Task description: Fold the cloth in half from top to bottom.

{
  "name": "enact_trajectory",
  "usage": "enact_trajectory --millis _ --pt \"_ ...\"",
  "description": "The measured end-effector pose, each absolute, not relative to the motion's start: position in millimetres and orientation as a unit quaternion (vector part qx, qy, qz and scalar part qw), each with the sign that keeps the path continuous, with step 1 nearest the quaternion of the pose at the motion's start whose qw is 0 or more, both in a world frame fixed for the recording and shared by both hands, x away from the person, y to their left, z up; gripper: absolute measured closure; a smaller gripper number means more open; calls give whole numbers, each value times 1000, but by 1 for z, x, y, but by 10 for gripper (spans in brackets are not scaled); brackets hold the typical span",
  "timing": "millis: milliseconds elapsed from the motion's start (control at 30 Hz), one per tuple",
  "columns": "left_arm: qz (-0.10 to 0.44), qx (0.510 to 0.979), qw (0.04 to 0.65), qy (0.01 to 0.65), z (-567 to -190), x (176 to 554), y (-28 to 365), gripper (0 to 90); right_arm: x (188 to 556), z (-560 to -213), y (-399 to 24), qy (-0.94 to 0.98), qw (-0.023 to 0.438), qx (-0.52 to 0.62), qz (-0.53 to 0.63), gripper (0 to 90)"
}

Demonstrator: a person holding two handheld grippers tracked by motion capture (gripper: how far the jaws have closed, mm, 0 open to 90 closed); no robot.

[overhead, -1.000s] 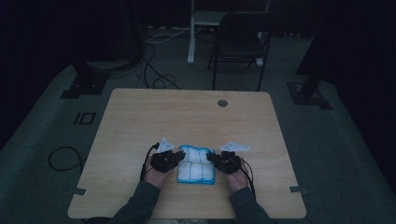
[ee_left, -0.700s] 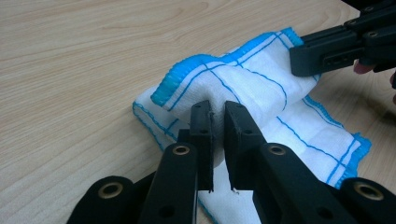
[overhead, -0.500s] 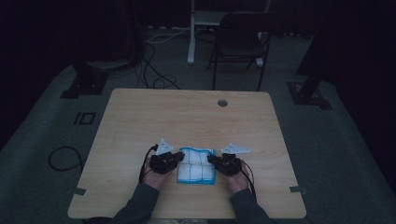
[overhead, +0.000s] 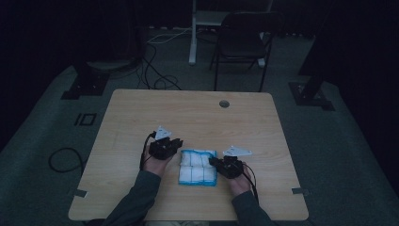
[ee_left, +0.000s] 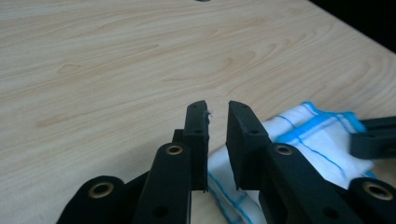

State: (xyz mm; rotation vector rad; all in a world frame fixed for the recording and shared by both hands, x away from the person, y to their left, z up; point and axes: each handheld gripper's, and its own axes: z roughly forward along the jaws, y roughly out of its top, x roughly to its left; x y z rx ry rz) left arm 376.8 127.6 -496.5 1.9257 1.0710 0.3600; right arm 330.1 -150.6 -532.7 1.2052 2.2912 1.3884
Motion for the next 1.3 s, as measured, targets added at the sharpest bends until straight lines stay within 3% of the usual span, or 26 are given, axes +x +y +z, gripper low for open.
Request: enact_trajectory --millis 500,800,1300 --pt "95 788 426 434 -515 377 122 719 328 -531 -152 777 102 404 471 827" --pt "89 788 435 427 -514 361 124 716 326 -530 -153 777 102 402 473 763" --pt "86 787 448 415 -514 339 127 714 321 -530 -158 776 101 404 473 745"
